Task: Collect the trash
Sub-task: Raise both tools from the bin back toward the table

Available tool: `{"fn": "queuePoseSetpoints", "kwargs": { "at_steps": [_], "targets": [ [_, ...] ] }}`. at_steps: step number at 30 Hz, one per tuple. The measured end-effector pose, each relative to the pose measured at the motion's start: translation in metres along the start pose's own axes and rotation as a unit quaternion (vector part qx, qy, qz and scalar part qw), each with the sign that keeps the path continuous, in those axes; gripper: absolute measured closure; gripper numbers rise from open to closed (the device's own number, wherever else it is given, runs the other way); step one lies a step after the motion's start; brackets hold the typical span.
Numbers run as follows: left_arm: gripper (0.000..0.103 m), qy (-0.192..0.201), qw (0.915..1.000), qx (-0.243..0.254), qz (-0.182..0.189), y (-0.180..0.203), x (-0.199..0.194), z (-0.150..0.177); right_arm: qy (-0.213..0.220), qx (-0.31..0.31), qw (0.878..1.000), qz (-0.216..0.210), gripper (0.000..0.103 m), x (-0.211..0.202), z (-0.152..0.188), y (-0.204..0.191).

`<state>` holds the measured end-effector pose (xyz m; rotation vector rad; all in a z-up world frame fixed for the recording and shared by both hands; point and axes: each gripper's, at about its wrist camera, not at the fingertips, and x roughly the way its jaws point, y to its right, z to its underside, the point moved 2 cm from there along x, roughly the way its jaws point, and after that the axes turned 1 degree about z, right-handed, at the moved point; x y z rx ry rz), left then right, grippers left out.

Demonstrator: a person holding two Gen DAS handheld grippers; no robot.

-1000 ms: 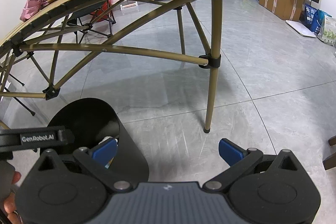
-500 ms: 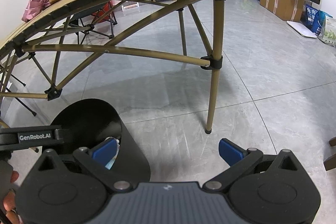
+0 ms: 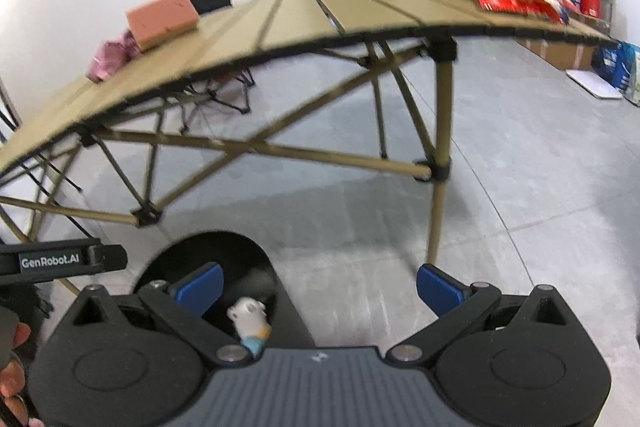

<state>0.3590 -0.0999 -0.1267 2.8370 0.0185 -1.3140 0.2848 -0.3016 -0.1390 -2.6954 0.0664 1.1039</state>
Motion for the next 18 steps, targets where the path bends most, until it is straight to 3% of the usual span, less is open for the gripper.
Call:
{"fn": "queuePoseSetpoints", "kwargs": {
  "at_steps": [10, 18],
  "targets": [
    [0.0, 0.064, 0.9976, -0.026, -0.005, -0.04, -0.051, -0.034, 0.091, -0.016, 0.994, -0.051, 0.0, -0.039, -0.04, -0.025],
    [0.0, 0.096, 0.9941, -0.044, -0.021, -0.073, -0.071, -0.065, 0.127, -0.04, 0.988, -0.079, 0.0, -0.036, -0.084, -0.053]
  ]
}}
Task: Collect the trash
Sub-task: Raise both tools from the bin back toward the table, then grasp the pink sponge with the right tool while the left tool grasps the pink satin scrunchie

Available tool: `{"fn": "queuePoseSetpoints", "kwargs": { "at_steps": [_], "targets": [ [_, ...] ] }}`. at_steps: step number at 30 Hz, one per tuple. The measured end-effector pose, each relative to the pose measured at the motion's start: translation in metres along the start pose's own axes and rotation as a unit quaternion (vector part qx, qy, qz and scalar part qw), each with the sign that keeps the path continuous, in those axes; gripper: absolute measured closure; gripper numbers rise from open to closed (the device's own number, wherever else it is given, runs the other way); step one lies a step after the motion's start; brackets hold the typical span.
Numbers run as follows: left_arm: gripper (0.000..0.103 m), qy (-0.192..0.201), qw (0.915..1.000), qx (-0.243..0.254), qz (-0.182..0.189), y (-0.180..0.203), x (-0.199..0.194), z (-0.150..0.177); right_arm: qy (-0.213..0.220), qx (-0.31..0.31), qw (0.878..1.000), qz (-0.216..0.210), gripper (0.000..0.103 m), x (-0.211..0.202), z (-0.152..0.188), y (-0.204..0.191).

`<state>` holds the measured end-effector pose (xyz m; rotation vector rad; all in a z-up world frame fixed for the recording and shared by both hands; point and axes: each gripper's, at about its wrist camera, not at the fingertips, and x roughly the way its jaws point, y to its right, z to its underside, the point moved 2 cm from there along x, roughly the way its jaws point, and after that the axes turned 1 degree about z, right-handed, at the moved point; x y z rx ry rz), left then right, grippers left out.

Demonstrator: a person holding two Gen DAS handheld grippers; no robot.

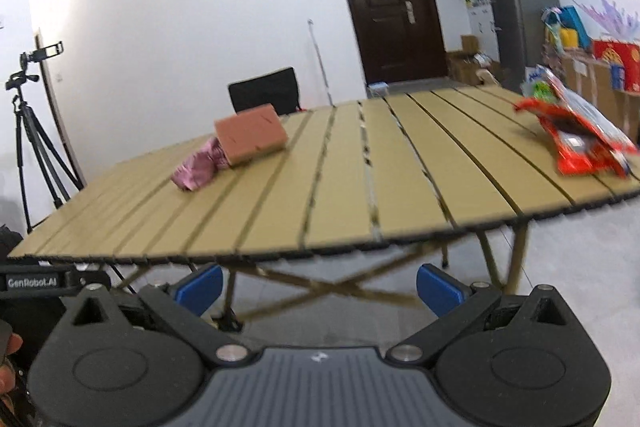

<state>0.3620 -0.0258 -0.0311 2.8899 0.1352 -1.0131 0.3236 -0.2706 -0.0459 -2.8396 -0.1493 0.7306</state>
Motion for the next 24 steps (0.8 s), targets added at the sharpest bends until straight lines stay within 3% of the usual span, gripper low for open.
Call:
{"fn": "queuePoseSetpoints", "kwargs": {
  "at_steps": [11, 24],
  "targets": [
    [0.0, 0.035, 0.9993, -0.012, -0.003, -0.018, 0.028, -0.059, 0.026, -0.055, 0.998, -0.029, 0.0, 0.061, -0.071, -0.044],
    [0.0, 0.046, 0.9988, -0.007, -0.011, -0.03, 0.086, -0.119, -0.004, -0.123, 0.991, -0.049, 0.0, 0.179, -0.136, -0.087]
  ]
}}
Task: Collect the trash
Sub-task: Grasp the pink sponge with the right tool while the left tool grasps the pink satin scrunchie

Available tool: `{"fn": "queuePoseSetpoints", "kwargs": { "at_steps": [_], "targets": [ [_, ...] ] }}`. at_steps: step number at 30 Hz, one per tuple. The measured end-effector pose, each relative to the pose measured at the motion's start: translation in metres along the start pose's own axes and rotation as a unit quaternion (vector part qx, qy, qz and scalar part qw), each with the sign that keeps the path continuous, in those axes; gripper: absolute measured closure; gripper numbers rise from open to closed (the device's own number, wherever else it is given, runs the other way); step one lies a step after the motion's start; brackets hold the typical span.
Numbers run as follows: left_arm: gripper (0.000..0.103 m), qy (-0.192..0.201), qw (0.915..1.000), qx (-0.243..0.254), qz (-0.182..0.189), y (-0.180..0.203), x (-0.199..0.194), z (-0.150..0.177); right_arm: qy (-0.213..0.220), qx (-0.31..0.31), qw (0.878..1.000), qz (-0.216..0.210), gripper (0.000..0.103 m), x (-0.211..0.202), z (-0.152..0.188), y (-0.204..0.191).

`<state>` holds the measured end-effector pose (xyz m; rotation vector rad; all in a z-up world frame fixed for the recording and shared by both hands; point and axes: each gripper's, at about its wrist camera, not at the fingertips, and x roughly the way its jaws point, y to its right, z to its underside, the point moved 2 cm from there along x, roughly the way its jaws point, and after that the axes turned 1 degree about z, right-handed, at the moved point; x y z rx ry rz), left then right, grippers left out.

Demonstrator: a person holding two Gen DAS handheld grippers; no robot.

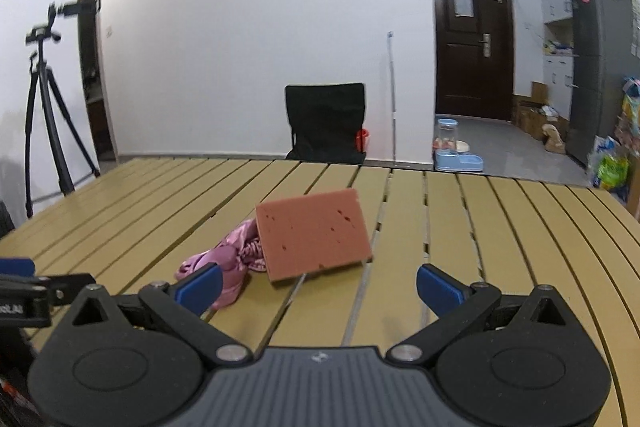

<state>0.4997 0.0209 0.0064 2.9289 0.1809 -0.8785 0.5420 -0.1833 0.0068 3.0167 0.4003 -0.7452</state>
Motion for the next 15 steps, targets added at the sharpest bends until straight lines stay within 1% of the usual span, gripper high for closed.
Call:
{"fn": "queuePoseSetpoints", "kwargs": {
  "at_steps": [5, 9, 13, 15],
  "targets": [
    [0.0, -0.009, 0.9999, 0.005, 0.001, 0.001, 0.025, -0.016, -0.024, -0.02, 0.999, -0.016, 0.0, 0.046, -0.016, -0.003],
    [0.0, -0.012, 0.9998, 0.014, 0.0, 0.002, 0.041, -0.027, -0.045, -0.031, 0.998, -0.038, 0.0, 0.078, -0.027, -0.007],
    [0.0, -0.015, 0.9997, 0.021, -0.003, 0.0, 0.053, -0.032, -0.069, -0.042, 0.996, -0.033, 0.0, 0.107, -0.03, -0.005],
    [0.0, -0.018, 0.9997, 0.019, 0.0, -0.002, 0.057, -0.032, -0.084, -0.038, 0.995, -0.039, 0.0, 0.12, -0.029, -0.002]
  ]
}}
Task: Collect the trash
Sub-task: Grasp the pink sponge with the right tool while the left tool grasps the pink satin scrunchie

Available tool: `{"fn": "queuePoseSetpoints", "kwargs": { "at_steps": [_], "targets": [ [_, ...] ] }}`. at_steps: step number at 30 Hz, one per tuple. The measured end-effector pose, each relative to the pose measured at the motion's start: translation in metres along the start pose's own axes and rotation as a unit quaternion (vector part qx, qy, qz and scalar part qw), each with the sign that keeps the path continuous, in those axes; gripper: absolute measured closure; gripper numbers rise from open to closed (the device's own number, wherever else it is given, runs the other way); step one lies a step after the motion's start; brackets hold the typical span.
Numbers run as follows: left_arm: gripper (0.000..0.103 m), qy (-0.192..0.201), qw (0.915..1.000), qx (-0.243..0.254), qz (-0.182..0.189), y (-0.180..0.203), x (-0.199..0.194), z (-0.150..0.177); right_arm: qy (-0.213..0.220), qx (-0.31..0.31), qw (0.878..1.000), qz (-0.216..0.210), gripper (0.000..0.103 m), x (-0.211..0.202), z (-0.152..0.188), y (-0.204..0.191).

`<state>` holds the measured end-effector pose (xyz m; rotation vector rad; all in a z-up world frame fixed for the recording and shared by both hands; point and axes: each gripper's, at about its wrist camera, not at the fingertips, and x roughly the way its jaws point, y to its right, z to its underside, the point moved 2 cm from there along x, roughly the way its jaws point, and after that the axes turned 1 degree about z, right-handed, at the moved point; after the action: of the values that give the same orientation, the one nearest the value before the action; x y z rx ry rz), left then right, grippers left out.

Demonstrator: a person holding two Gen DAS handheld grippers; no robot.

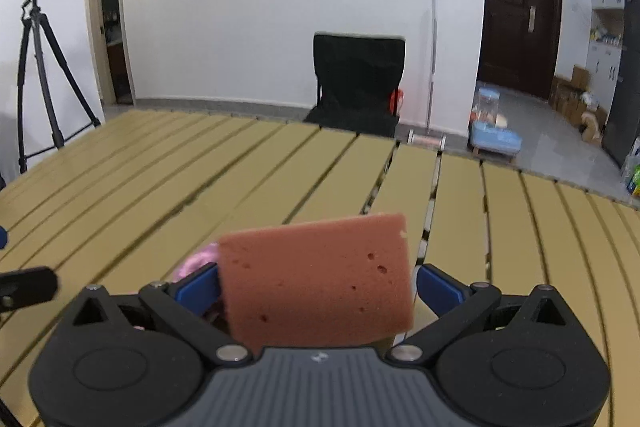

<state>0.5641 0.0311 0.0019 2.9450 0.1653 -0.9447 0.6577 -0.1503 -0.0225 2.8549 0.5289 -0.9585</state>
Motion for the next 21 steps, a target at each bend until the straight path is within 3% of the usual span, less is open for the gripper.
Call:
{"fn": "queuePoseSetpoints", "kwargs": {
  "at_steps": [11, 21],
  "targets": [
    [0.0, -0.029, 0.9994, -0.014, 0.01, -0.005, 0.021, 0.003, -0.025, 0.044, 0.998, -0.035, 0.0, 0.03, -0.001, 0.013],
    [0.0, -0.034, 0.9986, -0.031, 0.027, 0.003, 0.023, -0.006, 0.009, 0.064, 0.998, -0.022, 0.002, -0.003, 0.001, 0.026]
  ]
}}
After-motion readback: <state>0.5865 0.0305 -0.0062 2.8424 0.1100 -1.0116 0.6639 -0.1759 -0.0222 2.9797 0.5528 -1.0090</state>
